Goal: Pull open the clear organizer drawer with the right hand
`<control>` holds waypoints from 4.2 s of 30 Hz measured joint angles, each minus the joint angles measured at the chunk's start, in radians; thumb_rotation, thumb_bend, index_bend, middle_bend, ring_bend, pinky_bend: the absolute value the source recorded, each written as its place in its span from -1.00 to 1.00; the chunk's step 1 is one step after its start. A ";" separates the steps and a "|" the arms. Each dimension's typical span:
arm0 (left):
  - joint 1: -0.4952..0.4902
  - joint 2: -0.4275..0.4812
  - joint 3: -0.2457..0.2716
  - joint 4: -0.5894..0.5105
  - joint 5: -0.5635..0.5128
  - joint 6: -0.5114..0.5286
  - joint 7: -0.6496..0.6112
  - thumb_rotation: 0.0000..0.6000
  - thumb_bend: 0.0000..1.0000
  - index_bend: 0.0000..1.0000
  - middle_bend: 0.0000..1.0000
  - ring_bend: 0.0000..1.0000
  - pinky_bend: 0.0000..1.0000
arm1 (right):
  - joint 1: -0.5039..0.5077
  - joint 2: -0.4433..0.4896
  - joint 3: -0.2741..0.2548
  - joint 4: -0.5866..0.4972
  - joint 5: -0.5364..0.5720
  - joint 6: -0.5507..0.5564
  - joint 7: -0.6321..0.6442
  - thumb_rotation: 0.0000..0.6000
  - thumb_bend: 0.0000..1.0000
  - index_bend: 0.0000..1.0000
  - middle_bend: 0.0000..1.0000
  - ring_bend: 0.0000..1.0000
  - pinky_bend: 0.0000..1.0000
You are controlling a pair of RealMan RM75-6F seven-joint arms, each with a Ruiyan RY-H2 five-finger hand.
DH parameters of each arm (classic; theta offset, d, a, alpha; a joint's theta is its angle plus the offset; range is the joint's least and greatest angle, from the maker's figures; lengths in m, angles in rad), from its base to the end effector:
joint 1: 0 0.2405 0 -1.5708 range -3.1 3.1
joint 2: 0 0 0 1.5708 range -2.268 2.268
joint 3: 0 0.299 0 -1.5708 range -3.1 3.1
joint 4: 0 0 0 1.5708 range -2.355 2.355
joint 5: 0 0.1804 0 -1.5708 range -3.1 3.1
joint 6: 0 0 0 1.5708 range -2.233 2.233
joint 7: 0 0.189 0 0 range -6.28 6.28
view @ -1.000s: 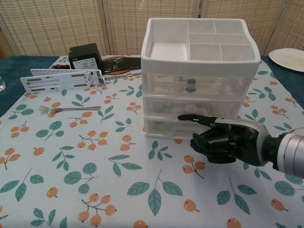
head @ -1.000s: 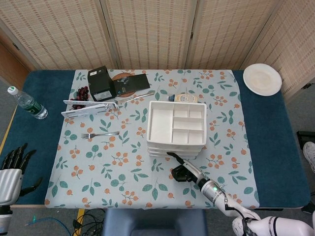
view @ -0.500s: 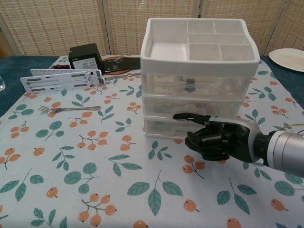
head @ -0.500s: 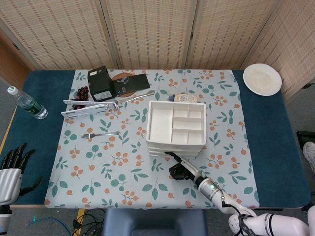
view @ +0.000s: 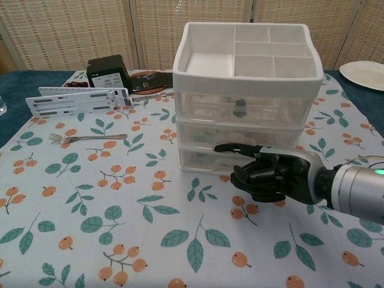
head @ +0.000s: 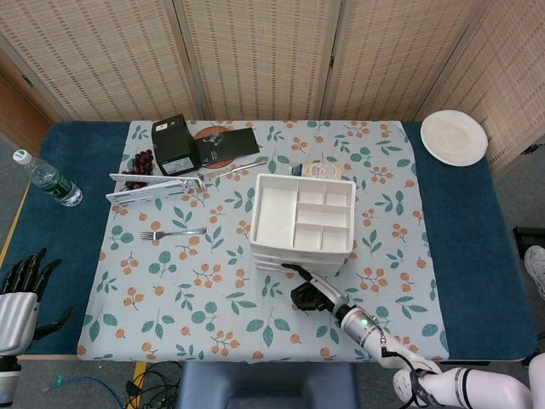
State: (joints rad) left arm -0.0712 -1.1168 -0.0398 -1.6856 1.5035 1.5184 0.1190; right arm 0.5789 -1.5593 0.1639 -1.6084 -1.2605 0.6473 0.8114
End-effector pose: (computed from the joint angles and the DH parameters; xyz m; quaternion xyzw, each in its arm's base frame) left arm -0.3259 0.2195 0.2033 -0.5987 -0.3704 -0.3783 0.6010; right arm -0.1837 -0.3127 -0.0659 0.4443 -0.8072 0.3842 0.0590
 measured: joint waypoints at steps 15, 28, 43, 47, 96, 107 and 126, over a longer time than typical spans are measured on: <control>0.001 -0.003 0.001 0.001 0.002 0.000 0.001 1.00 -0.50 -0.72 -1.00 -0.93 -0.86 | -0.014 0.013 -0.023 -0.024 -0.027 0.006 0.006 1.00 0.43 -0.75 0.63 1.00 1.00; 0.003 -0.007 0.002 0.008 0.002 0.001 -0.004 1.00 -0.51 -0.72 -1.00 -0.93 -0.86 | -0.035 0.014 -0.045 -0.037 -0.052 0.043 -0.003 1.00 0.43 -0.84 0.63 1.00 1.00; -0.003 -0.013 0.003 0.012 0.004 -0.010 -0.005 1.00 -0.51 -0.72 -1.00 -0.93 -0.86 | -0.069 0.036 -0.085 -0.052 -0.080 0.079 0.009 1.00 0.43 -0.90 0.61 1.00 1.00; -0.003 -0.014 0.003 0.013 0.004 -0.008 -0.006 1.00 -0.50 -0.72 -1.00 -0.93 -0.86 | -0.076 0.060 -0.102 -0.073 -0.089 0.082 0.003 1.00 0.43 -0.90 0.61 1.00 1.00; -0.017 -0.015 0.003 -0.006 0.009 -0.021 0.018 1.00 -0.50 -0.72 -1.00 -0.93 -0.86 | -0.035 0.400 -0.131 -0.295 -0.029 0.128 -0.388 1.00 0.48 -0.93 0.62 1.00 1.00; -0.014 -0.014 0.004 -0.008 0.008 -0.018 0.021 1.00 -0.51 -0.72 -1.00 -0.93 -0.86 | -0.020 0.392 -0.127 -0.289 -0.007 0.097 -0.416 1.00 0.48 -0.74 0.63 1.00 1.00; -0.011 -0.015 0.007 -0.008 0.008 -0.016 0.020 1.00 -0.50 -0.72 -1.00 -0.93 -0.86 | -0.038 0.418 -0.157 -0.337 -0.066 0.096 -0.416 1.00 0.48 -0.60 0.64 1.00 1.00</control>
State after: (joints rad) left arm -0.0826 -1.1317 -0.0329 -1.6934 1.5117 1.5023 0.1388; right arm 0.5408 -1.1413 0.0074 -1.9458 -1.3263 0.7432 0.3953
